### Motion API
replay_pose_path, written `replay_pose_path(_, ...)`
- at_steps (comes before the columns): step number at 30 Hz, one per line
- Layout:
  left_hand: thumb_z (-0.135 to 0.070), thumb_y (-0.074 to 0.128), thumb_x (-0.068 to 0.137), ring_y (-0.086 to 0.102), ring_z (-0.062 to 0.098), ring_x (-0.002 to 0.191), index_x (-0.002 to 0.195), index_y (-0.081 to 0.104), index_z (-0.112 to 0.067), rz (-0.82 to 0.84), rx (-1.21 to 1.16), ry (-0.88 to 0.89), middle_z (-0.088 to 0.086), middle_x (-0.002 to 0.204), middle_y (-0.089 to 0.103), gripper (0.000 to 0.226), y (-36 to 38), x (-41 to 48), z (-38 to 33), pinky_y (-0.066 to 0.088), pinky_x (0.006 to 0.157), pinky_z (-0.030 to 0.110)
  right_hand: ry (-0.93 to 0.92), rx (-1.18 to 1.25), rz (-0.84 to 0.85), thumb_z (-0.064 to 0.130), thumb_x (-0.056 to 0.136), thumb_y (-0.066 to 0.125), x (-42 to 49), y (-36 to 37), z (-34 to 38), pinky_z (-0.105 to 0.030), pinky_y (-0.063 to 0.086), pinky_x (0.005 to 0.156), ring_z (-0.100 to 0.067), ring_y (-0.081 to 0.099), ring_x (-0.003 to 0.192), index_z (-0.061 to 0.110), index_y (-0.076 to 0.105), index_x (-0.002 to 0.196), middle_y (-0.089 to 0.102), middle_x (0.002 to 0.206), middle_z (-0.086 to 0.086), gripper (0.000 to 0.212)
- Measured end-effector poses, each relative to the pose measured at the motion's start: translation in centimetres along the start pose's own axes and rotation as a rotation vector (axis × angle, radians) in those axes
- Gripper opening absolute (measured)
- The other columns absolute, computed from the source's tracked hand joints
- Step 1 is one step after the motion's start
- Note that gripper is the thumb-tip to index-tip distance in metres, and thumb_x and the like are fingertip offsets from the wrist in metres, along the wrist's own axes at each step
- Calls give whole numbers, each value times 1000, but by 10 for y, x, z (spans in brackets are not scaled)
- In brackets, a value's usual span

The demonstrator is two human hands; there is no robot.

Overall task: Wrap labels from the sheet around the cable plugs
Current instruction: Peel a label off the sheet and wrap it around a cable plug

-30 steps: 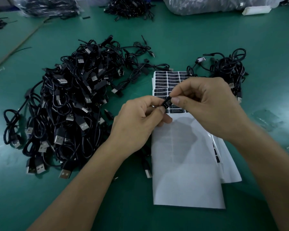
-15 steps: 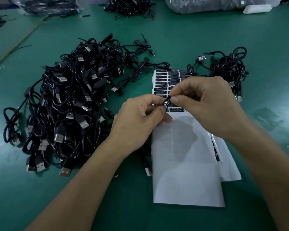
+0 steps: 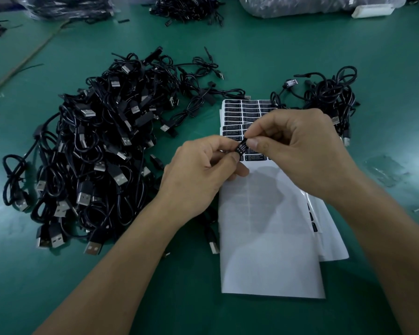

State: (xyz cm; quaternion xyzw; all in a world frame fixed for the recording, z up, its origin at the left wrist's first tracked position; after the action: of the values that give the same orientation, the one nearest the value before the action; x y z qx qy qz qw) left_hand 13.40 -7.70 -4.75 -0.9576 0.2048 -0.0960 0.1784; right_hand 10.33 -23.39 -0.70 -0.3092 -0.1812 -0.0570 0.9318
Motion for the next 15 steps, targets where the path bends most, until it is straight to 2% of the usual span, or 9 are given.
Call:
replay_pose_path(4, -37, 58, 85, 72, 14, 74, 94, 67, -48, -3, -1, 2, -12, 80, 78, 18, 0, 0, 0, 56, 89, 52, -8, -6, 4, 10, 87, 76, 1, -1, -1, -8, 44, 61, 1, 61, 63, 35, 69, 82, 68, 69, 14, 26)
replay_pose_path(9, -40, 57, 83, 72, 14, 74, 94, 67, -48, 2, -5, 2, -12, 80, 78, 16, 0, 0, 0, 56, 89, 52, 1, 3, 16, 11, 87, 75, 1, -1, -3, -9, 45, 62, 0, 62, 64, 32, 71, 84, 69, 70, 11, 22)
replay_pose_path(15, -37, 57, 86, 72, 14, 76, 95, 67, -49, 5, 5, 3, -13, 80, 77, 18, 0, 0, -1, 56, 89, 53, 3, -1, 7, 11, 87, 76, 2, -1, -2, -11, 47, 63, -6, 64, 66, 35, 70, 82, 71, 72, 9, 25)
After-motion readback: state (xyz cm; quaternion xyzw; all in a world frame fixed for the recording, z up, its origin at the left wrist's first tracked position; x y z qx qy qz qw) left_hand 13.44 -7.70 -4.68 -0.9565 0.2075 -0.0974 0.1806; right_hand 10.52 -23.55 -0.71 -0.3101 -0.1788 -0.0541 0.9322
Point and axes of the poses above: each hand's wrist, its own x-axis towards the middle knuckle, its own y-axis out of the palm, z = x × y, the point moved 5 cm from there along x, towards the middle knuckle
